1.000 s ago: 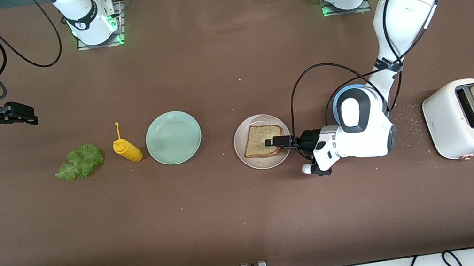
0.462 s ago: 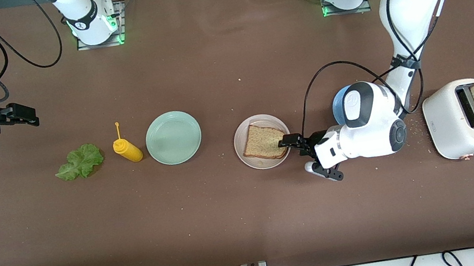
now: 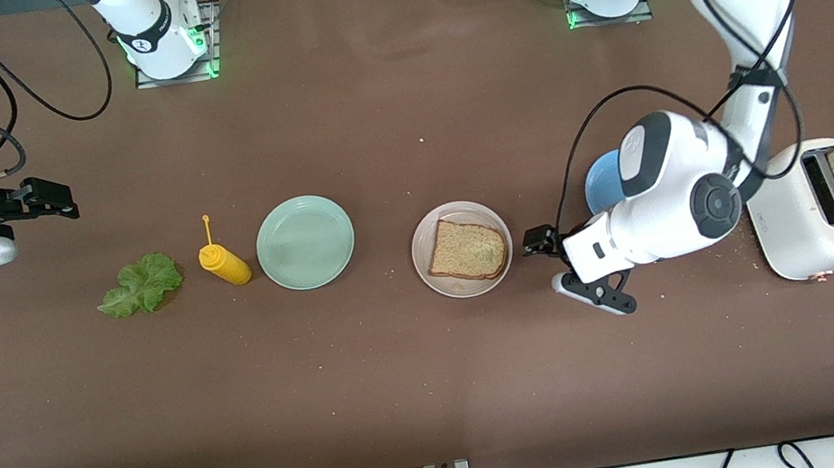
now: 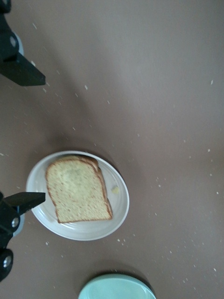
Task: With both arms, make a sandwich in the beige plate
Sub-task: 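Release the bread and raise the left gripper back toward the toaster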
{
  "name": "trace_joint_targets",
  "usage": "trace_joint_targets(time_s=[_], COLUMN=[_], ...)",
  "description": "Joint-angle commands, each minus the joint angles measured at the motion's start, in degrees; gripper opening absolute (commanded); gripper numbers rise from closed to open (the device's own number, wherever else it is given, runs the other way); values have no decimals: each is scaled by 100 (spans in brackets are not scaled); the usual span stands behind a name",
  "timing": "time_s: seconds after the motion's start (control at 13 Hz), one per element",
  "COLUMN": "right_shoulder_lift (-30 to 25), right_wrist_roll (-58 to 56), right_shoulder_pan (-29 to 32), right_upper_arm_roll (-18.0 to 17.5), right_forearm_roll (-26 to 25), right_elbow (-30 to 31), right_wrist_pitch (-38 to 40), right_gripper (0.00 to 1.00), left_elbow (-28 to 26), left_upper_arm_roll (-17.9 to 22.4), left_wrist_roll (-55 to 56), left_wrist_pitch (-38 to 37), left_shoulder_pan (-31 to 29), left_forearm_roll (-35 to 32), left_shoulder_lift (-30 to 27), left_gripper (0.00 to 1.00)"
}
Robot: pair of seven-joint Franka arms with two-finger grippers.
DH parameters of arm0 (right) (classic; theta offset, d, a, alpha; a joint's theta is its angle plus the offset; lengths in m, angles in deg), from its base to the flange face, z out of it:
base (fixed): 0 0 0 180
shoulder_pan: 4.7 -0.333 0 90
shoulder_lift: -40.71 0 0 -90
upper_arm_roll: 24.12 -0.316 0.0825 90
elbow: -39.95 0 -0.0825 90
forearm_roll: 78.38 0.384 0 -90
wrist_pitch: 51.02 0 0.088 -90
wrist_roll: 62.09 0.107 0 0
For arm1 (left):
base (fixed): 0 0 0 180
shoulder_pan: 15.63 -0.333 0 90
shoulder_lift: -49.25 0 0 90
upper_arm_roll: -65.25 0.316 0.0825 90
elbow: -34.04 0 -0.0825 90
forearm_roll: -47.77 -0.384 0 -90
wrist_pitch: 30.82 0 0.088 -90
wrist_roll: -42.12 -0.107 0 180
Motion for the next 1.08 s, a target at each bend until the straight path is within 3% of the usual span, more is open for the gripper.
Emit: trace_joint_targets(time_s=[0.0, 0.23, 0.46, 0.77, 1.0], right_shoulder_lift=[102, 382, 725, 1208, 1534], right_wrist_roll=[-1037, -2173, -3594, -5230, -6391], right_shoulder_pan=[54, 299, 616, 1099, 1293], right_upper_arm_roll=[9, 141, 150, 150, 150], right_forearm_roll=[144, 1038, 1584, 2542, 3052], right_elbow=[-68, -68, -42, 90, 238], right_wrist_pitch=[-23, 3, 56, 39, 56], right_gripper=[100, 100, 100, 100, 100], left_elbow=[-128, -110, -32, 451, 523], left_upper_arm_roll=[56, 56, 82, 152, 196], left_wrist_roll=[428, 693, 719, 737, 728], left_wrist_pitch=[-631, -1089, -1677, -2486, -2637], left_shoulder_pan=[-71, -273, -439, -441, -484], left_forearm_roll=[-653, -1154, -1288, -1384, -1358], left_shoulder_lift=[-699, -1270, -1693, -1782, -1930], left_gripper=[100, 100, 100, 100, 100])
